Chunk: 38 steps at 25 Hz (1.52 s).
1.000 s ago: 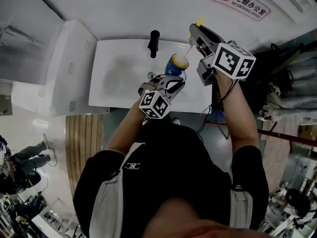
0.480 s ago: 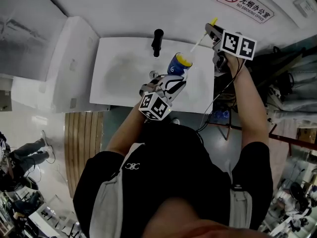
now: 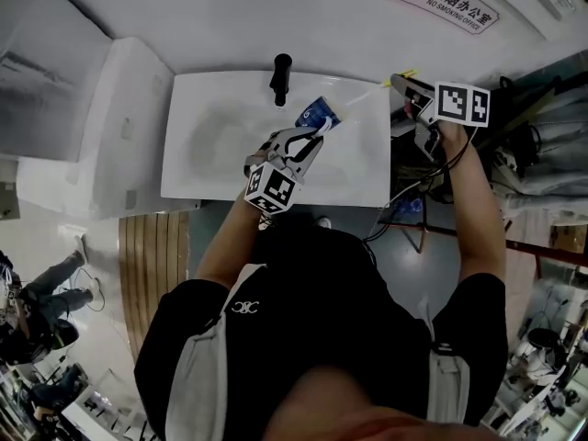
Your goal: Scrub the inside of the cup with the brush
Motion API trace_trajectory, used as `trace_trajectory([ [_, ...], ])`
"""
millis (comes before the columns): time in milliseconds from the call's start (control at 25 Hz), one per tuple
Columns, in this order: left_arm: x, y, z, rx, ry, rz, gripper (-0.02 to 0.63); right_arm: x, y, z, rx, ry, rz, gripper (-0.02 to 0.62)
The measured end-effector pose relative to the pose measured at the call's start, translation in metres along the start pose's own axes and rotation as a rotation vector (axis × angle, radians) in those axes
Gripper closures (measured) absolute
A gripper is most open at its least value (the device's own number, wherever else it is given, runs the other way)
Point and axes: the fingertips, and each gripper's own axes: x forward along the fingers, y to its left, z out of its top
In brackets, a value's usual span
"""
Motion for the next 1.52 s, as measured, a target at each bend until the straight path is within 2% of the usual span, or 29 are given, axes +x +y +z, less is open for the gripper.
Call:
trace_trajectory([
  [280, 0.009, -0.008, 0.003, -0.005, -0.004, -0.045, 0.548, -0.019, 0.012, -0.003, 0.085, -0.041, 0.123, 0.545],
  [520, 0.008, -0.016, 0.016, -0.014, -0.034, -0.071, 0.548, -0.006, 0.036, 0.025, 0.060, -0.108, 0.191, 0.544],
  [640, 0.003, -0.015, 0.028, -0.006, -0.059, -0.072, 0.549, 0.003, 0.034, 0.047, 0.069, -0.183, 0.181, 0.545],
  [800, -0.005, -0.013, 0.046, 0.020, -0.090, -0.062, 0.549, 0.018, 0.016, 0.067, 0.103, -0.293, 0.106, 0.543],
  [1040, -0.012, -0.002, 0.040, -0.002, -0.085, -0.030, 0.548, 0.026, -0.023, 0.046, 0.205, -0.238, 0.024, 0.540],
  [1240, -0.010, 0.006, 0.034, -0.016, -0.070, -0.010, 0.548, 0.006, -0.046, 0.025, 0.296, -0.208, 0.038, 0.540],
  [1360, -0.008, 0.006, 0.032, -0.013, -0.062, -0.013, 0.548, -0.013, -0.036, 0.021, 0.277, -0.204, 0.086, 0.543],
  [1520, -0.006, 0.005, 0.028, -0.007, -0.051, -0.009, 0.548, -0.031, -0.004, 0.018, 0.186, -0.176, 0.166, 0.545],
])
